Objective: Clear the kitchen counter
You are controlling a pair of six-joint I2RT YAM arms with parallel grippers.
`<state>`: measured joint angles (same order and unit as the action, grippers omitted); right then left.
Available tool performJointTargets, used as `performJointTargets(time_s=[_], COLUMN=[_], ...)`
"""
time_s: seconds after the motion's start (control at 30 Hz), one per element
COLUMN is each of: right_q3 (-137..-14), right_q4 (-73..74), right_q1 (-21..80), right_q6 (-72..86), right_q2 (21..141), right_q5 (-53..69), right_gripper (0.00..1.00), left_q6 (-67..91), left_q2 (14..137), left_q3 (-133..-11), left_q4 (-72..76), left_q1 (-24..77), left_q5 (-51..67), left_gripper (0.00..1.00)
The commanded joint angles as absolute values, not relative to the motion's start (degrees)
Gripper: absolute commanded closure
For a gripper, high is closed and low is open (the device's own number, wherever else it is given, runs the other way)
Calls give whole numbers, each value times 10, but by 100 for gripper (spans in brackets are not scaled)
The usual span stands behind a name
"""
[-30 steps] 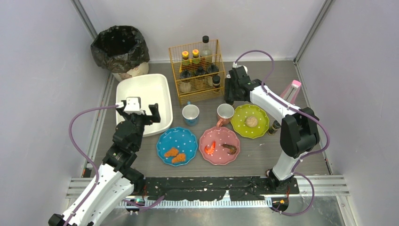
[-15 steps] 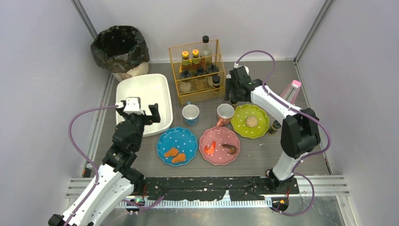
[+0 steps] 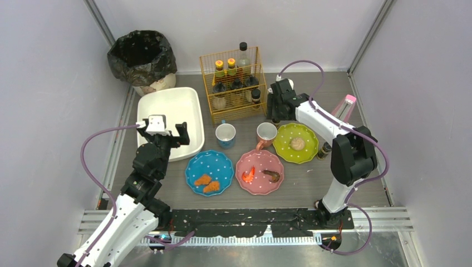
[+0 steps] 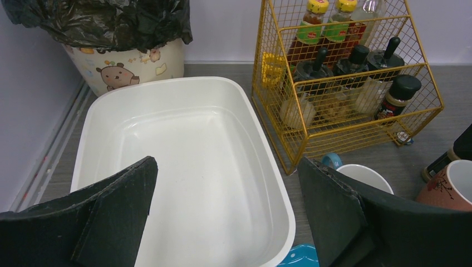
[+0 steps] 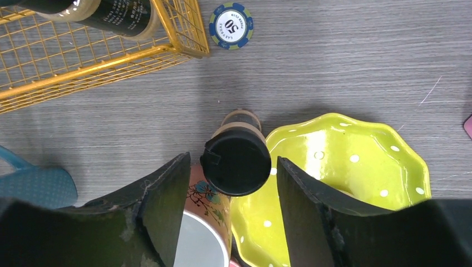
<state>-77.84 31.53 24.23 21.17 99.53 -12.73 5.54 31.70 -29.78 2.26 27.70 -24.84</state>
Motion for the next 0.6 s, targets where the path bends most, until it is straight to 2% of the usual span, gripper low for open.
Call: performJointTargets(time_s=[0.0,0.17,0.4,0.57], right_q3=[-792,-792,-808,-859], right_q4=[304,301,308,331], right_q1=[239,239,239,242], right_q6=[212,208,197,180], right_q2=[1004,1009,995,965], right_q5=[-132,-129,-128,-136], right_gripper=[38,46,66,71], left_q6=[57,57,56,57], left_q2=[313,314,314,316], left_q3=[-322,-321,-321,-321], left_q4=[38,38,38,40], left_q1=[277,277,277,277], left_q5=[-247,-248,-248,-249], left_gripper=[1,1,1,1])
